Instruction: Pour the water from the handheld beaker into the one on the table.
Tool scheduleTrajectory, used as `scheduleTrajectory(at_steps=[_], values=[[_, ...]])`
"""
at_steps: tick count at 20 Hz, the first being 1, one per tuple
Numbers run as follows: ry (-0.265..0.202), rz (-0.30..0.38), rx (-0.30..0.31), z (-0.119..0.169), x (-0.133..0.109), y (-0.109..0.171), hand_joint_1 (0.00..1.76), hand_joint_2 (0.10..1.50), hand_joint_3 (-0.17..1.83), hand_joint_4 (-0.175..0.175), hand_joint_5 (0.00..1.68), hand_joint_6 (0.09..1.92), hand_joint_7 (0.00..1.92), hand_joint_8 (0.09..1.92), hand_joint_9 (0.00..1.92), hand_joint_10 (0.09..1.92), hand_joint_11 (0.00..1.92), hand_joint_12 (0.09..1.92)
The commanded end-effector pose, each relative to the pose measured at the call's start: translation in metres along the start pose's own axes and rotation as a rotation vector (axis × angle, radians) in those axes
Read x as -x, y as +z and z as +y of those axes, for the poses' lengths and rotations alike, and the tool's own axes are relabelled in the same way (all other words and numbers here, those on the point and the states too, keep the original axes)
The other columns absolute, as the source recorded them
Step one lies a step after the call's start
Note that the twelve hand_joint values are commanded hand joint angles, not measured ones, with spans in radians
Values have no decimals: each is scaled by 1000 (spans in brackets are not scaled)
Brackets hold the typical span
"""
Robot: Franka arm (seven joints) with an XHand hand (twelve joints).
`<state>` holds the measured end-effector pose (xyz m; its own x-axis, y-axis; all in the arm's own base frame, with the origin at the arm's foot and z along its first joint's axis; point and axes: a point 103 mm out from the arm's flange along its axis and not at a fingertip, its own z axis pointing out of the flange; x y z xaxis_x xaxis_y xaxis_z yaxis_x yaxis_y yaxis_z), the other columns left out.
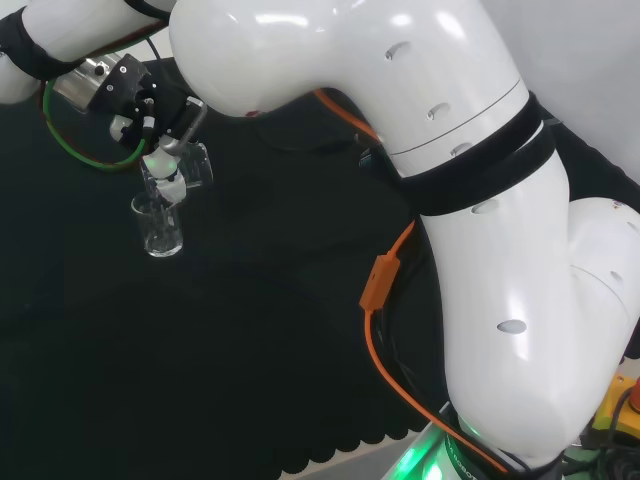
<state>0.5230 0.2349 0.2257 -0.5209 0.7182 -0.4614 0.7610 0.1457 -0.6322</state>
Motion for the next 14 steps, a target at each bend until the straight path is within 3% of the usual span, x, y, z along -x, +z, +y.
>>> scheduleTrajectory(at_steps=[1, 14], values=[[0, -8, -8, 0, -2, 1, 1274, 1159, -175, -175, 1019, 985, 1073, 972, 1400, 1130, 1061, 1015], [-5, -8, -14, 0, 0, 3, 1273, 1159, -175, -175, 1018, 986, 1073, 973, 1399, 1129, 1060, 1014]])
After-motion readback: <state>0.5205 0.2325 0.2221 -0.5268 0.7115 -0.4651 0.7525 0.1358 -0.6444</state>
